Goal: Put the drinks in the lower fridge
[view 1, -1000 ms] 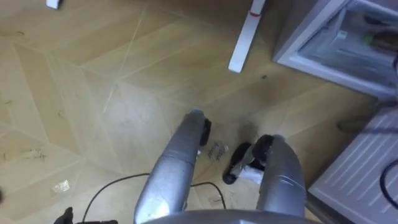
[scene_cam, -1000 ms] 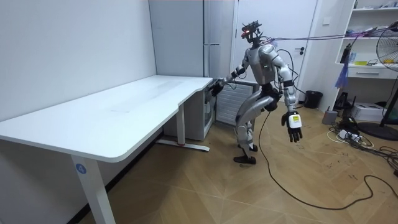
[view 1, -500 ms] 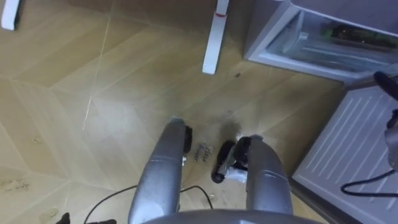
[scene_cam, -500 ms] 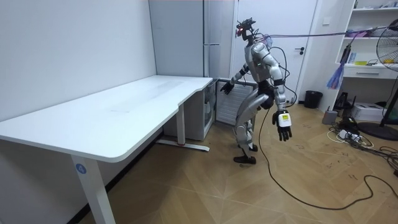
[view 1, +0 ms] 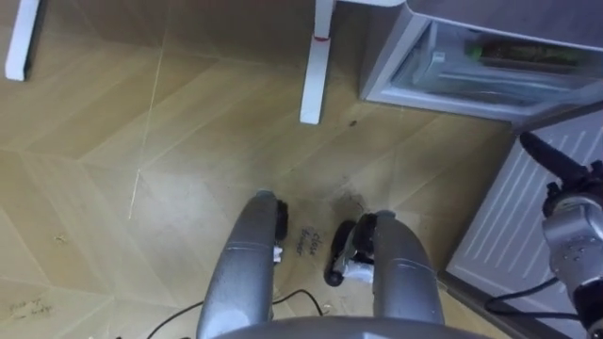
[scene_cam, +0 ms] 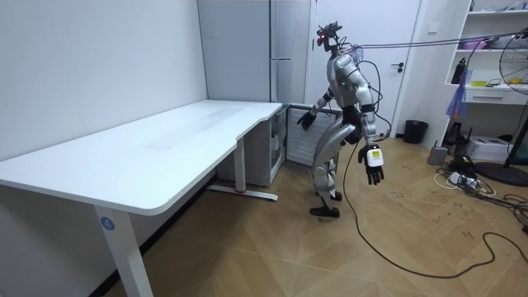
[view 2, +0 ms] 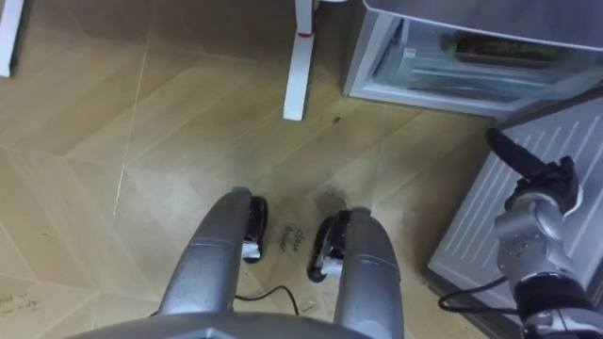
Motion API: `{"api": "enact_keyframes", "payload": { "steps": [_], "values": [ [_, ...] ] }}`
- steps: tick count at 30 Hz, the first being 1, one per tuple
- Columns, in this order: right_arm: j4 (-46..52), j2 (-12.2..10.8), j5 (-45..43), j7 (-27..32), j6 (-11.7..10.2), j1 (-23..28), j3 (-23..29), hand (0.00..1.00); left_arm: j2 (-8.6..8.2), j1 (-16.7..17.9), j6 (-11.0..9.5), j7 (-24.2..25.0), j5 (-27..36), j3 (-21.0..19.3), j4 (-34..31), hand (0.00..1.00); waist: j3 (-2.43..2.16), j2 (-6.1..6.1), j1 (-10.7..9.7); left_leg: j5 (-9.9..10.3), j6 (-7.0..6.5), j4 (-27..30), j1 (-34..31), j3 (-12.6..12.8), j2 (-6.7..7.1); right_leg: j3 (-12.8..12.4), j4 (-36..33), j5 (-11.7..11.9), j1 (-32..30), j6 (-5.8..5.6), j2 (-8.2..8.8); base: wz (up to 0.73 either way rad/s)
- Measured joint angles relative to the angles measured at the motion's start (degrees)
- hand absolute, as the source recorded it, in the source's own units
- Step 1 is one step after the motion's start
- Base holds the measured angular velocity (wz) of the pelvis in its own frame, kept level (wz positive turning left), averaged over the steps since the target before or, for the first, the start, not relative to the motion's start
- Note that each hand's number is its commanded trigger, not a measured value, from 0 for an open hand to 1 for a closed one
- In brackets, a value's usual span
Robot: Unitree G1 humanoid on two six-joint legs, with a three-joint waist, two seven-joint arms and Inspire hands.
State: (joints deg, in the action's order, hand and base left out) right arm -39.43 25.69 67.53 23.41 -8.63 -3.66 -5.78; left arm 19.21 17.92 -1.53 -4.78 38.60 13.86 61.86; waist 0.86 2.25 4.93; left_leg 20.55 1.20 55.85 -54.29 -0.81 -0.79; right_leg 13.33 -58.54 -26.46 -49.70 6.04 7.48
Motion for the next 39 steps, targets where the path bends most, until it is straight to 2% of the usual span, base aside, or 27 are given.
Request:
{"api": "enact_keyframes", "payload": {
  "steps": [2, 5, 11, 17, 20, 22, 24, 26, 30, 31, 32, 34, 38, 39],
  "values": [
    [-1.0, -0.1, 0.6, -2.2, 0.3, -0.1, -1.0, 0.0, 0.0, 0.0, 0.1, 0.0, 0.0, 0.3, 0.0, 0.0, 0.01, -0.01, 0.1, 0.0, -0.01, -0.1, 0.0, 0.0, 0.17, 0.0, 0.0, 0.0, 0.0, -0.02, 0.11, 0.03],
    [-3.5, -0.4, 1.0, -5.9, 1.9, -2.0, -2.1, 0.0, -0.02, -0.3, 1.1, 0.2, -0.4, 0.3, 0.0, 0.0, 0.15, -0.02, 0.2, 0.0, 0.01, -0.3, -0.2, 0.0, 0.32, -0.1, 0.0, -0.1, -0.4, -0.11, 0.16, 0.0],
    [-8.2, -0.8, 3.0, -14.7, 3.6, -7.5, -2.1, 0.0, -0.01, -0.8, 1.7, 0.9, -3.1, -0.2, 0.0, 0.0, 0.69, -0.39, 0.3, 0.0, 0.02, -0.2, -1.2, -0.3, 0.33, 0.4, 0.2, -0.2, -0.8, -0.18, 0.23, 0.03],
    [-14.0, -0.5, 1.3, -20.5, 5.0, -13.1, -3.0, 0.0, 0.01, -2.6, 2.8, 0.9, -3.1, 0.0, -0.1, 0.0, 0.92, -0.7, 2.3, -0.1, -0.12, 0.8, -3.5, -0.2, 0.53, 0.2, -0.9, -0.4, -3.1, -0.38, 0.36, 0.02],
    [-14.3, 0.5, -1.4, -22.5, 6.3, -16.3, -5.5, 0.0, 0.48, -3.3, 2.8, 1.3, -3.3, 0.0, -0.1, 0.0, 1.0, -0.7, 3.2, -0.1, -0.08, 2.1, -6.0, -0.2, 0.68, 0.1, -2.5, -0.7, -5.8, -0.12, 0.65, 0.01],
    [-16.3, 1.6, -3.2, -24.0, 6.7, -19.8, -7.7, 0.0, 0.57, -3.4, 2.9, 1.5, -3.2, 1.0, -0.1, 0.0, 1.17, -0.87, 3.6, -0.1, -0.09, 3.6, -7.6, -0.3, 1.15, 0.4, -4.3, -1.2, -7.3, 0.11, 1.55, 0.11],
    [-18.6, 1.8, -4.8, -23.8, 7.6, -22.7, -8.2, 0.0, 0.68, -3.7, 3.0, 1.6, -3.2, 1.8, -0.1, 0.0, 1.39, -0.9, 3.7, -0.1, -0.11, 4.3, -8.3, -0.5, 1.76, 0.5, -5.5, -1.7, -7.8, -0.04, 2.2, 0.19],
    [-19.7, 1.9, -8.2, -23.1, 8.2, -24.3, -8.8, 0.0, 0.85, -3.8, 2.9, 1.6, -3.0, 2.1, -0.1, 0.0, 1.77, -0.47, 4.4, -0.1, -0.11, 4.8, -9.0, -0.6, 1.8, 0.5, -6.2, -1.8, -8.4, 0.04, 2.25, 0.05],
    [-20.4, 2.8, -11.9, -20.4, 8.9, -26.1, -9.4, 0.0, 0.86, -4.0, 3.0, 1.2, -2.6, 3.3, -0.3, 0.0, 1.97, -0.34, 5.2, -0.5, -0.21, 5.9, -11.1, -0.9, 2.15, 0.7, -7.8, -1.9, -10.4, 0.07, 2.76, 0.09],
    [-19.9, 3.0, -12.4, -19.0, 9.1, -27.0, -9.9, 0.0, 0.86, -4.4, 3.0, 1.0, -2.7, 3.4, -0.4, 0.0, 2.15, -0.03, 5.2, -1.0, -0.11, 6.0, -12.0, -0.7, 2.51, 0.8, -8.5, -2.0, -11.6, 0.27, 3.53, 0.08],
    [-19.5, 3.0, -12.9, -18.2, 9.4, -27.4, -10.0, 0.0, 0.89, -4.7, 3.0, 0.9, -2.9, 3.3, -0.5, 0.0, 2.26, 0.14, 5.2, -1.2, -0.05, 6.0, -12.5, -0.6, 2.5, 0.8, -8.7, -2.0, -12.1, 0.26, 3.65, 0.04],
    [-17.8, 3.2, -14.4, -15.0, 10.4, -29.2, -11.1, 0.0, 1.47, -5.0, 2.5, 0.2, -3.3, 3.1, -1.1, 0.0, 2.77, 1.02, 5.4, -1.9, 0.52, 6.1, -14.3, -0.5, 2.55, 1.0, -9.5, -1.8, -14.2, 0.47, 4.15, 0.0],
    [-17.1, 3.2, -17.4, -10.6, 11.5, -31.4, -11.8, 0.0, 2.16, -5.0, 2.4, -0.6, -3.3, 3.1, -2.0, 0.0, 2.84, 1.16, 5.9, -2.8, 0.8, 6.2, -15.5, -0.6, 2.83, 1.2, -10.5, -1.7, -15.6, 0.8, 4.81, 0.11],
    [-16.1, 3.2, -18.2, -8.6, 12.2, -32.0, -11.8, 0.0, 2.3, -5.0, 2.3, -1.0, -3.3, 3.1, -2.4, 0.0, 2.85, 1.18, 5.9, -3.2, 0.95, 6.0, -15.9, -0.8, 3.51, 1.4, -10.8, -1.8, -16.1, 0.97, 5.39, 0.2]
  ]
}}
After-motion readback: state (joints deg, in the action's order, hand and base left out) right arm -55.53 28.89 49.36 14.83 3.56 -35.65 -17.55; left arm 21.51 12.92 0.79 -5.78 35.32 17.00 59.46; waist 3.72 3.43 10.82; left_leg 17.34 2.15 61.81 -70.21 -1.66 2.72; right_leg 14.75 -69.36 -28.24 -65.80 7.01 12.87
